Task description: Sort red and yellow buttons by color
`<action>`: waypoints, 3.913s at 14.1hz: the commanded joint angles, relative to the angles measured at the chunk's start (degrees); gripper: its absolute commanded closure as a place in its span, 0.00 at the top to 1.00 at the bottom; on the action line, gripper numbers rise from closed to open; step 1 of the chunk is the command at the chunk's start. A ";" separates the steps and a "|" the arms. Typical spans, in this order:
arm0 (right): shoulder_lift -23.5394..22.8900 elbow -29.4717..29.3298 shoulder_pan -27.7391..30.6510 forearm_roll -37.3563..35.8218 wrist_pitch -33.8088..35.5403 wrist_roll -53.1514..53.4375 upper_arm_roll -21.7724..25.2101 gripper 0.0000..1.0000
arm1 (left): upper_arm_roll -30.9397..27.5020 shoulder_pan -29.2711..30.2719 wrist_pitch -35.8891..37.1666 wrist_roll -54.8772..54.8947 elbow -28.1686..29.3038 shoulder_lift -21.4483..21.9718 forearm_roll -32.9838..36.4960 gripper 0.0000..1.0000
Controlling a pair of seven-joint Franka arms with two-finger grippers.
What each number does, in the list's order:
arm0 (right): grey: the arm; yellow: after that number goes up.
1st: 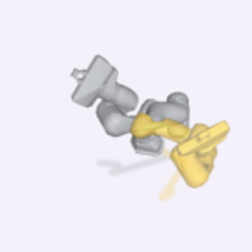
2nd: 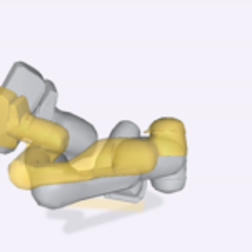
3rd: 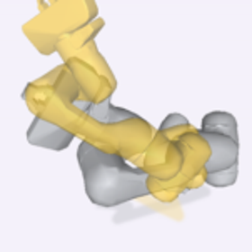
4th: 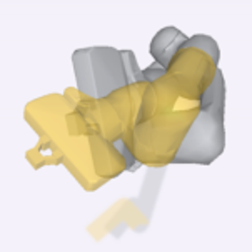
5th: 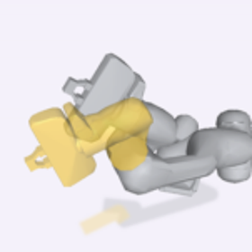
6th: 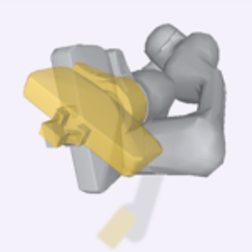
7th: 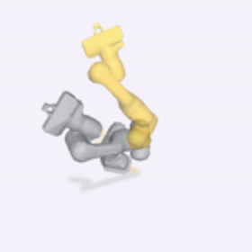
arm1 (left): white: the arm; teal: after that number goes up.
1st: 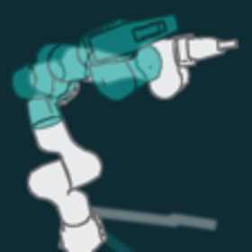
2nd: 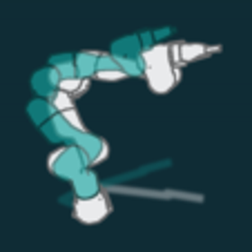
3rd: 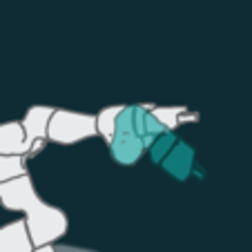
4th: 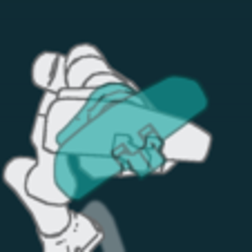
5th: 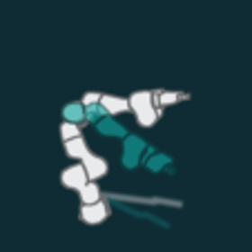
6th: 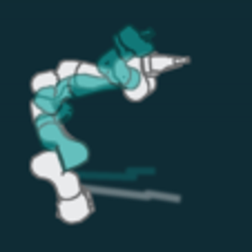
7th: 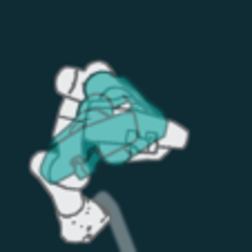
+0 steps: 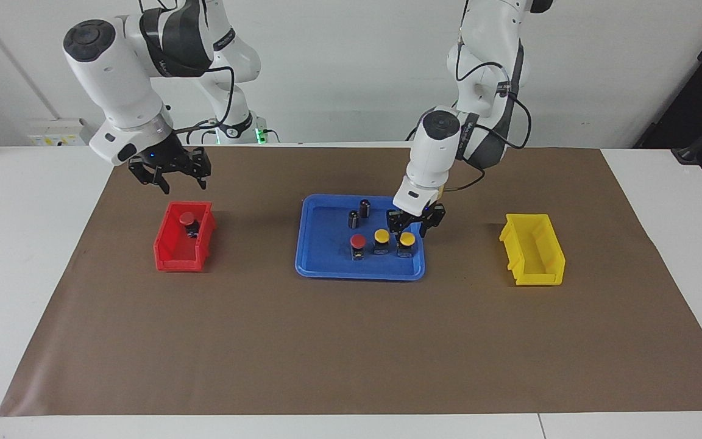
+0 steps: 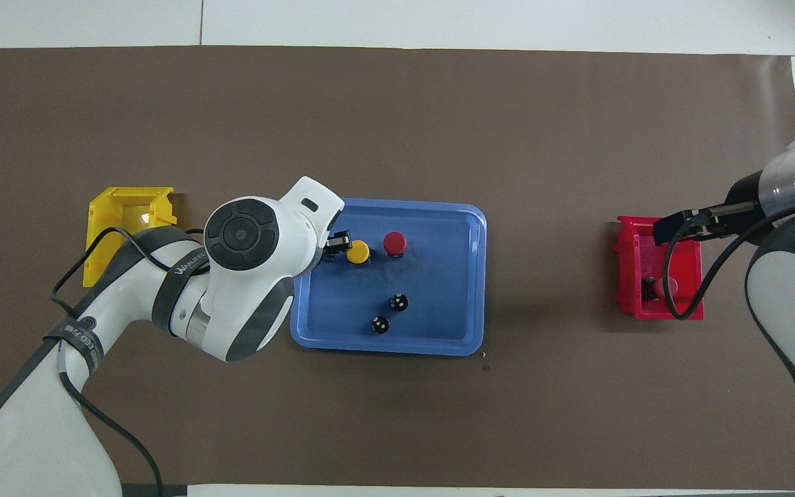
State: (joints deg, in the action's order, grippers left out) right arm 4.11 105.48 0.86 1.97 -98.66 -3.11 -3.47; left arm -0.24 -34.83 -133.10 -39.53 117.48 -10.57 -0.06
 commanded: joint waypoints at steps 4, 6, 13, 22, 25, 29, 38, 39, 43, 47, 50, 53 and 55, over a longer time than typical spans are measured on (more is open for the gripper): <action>-0.77 -1.15 0.38 1.01 0.31 4.34 -1.19 1.00 | -1.42 -0.07 11.13 -0.91 -7.84 2.11 0.94 0.02; -0.86 -1.15 0.38 1.10 0.04 5.22 -1.37 1.00 | -1.52 3.34 21.69 1.19 -13.57 4.49 0.85 0.01; -13.56 -12.18 -15.32 1.81 -6.90 26.71 -1.37 1.00 | -1.78 24.34 28.33 23.78 -12.55 9.25 0.32 0.02; -29.41 -19.79 -30.54 -6.36 -16.30 44.85 -1.28 1.00 | -1.96 31.23 17.62 32.23 1.61 11.71 0.32 0.02; -31.01 -18.65 -31.18 -8.74 -20.25 45.04 -1.37 1.00 | -1.96 31.31 11.75 33.46 7.13 11.18 0.32 0.01; -30.75 -14.62 -31.44 -8.83 -23.32 44.77 -1.46 0.85 | -1.96 31.31 7.59 33.46 9.35 10.92 0.32 0.08; -29.25 -9.68 -31.44 -8.74 -26.67 44.51 -1.81 0.69 | -1.96 31.49 13.63 33.11 4.79 11.09 0.32 0.73; -29.25 -9.59 -31.44 -8.74 -26.59 44.51 -1.81 0.68 | -1.96 31.49 17.13 33.20 2.17 11.27 0.32 0.73; -29.07 -9.15 -31.53 -8.57 -26.59 44.42 -1.90 0.67 | -0.64 26.34 24.39 22.89 -7.79 10.75 -0.11 0.81; -29.07 -9.15 -31.53 -8.48 -26.59 44.42 -2.51 0.64 | -0.64 16.22 19.37 11.60 -7.09 10.48 -0.12 1.00; -28.90 -8.54 -31.53 -8.48 -26.67 44.33 -2.60 0.58 | -0.55 12.69 17.18 7.90 -7.00 9.34 -0.12 1.00; -28.46 -7.05 -31.53 -8.22 -28.08 44.42 -2.60 0.46 | -0.46 12.68 17.08 7.71 -7.09 9.34 -0.20 1.00; -28.46 -7.04 -31.53 -8.04 -28.26 44.42 -2.60 0.36 | -0.55 12.68 17.26 7.71 -7.09 9.34 -0.20 1.00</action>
State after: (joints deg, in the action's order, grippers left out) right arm -26.06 95.92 -31.14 -5.82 -125.49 41.33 -5.54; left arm -0.20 -21.68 -115.28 -31.19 110.39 -1.37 -0.25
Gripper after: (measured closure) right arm 0.568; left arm 0.000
